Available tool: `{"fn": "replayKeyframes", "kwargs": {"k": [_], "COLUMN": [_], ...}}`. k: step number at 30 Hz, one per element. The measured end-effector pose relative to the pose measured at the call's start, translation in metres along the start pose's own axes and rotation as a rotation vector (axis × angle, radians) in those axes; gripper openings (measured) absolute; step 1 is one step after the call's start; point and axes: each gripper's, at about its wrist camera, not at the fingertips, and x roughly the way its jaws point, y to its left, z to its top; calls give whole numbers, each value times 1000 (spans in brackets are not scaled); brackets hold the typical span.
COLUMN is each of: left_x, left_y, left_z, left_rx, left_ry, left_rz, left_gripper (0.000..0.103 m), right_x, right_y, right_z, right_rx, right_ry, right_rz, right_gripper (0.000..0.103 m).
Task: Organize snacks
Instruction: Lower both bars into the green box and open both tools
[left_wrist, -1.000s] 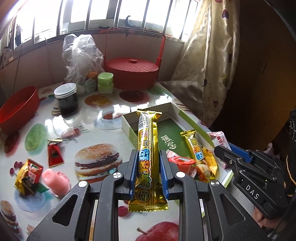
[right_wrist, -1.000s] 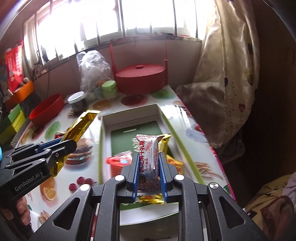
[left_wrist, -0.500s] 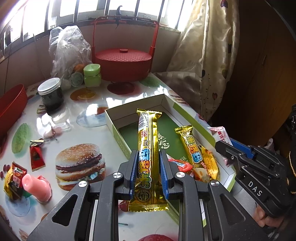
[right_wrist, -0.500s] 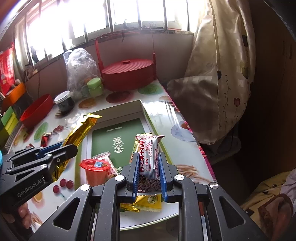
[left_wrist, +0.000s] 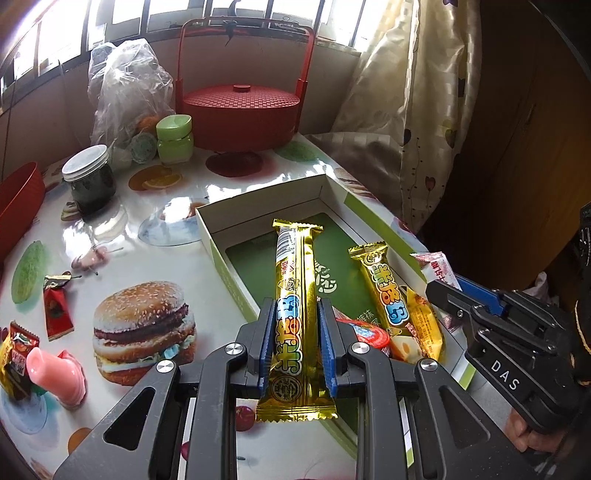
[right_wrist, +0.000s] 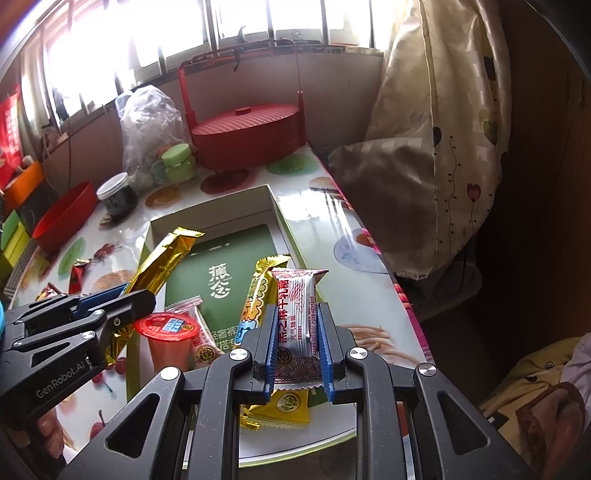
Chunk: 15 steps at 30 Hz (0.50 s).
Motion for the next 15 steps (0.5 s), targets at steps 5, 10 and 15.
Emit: {"fn": "replayKeyframes", "kwargs": {"k": [5,10,15], "left_x": [4,8,14], "left_y": [-1,-1,-2], "left_z": [1,4,6], "left_rx": [0,0,2], "left_ry": [3,6,8], "left_rz": [-2,-1,4], "left_gripper": [23,23,23], "right_x": [5,9,12], "right_y": [-1,1,2], "right_z": [-1,-1,2], "right_rx": [2,-4,-8], "right_ry": [9,10,10], "right_rz": [6,8,13], "right_gripper": [19,19,19]}}
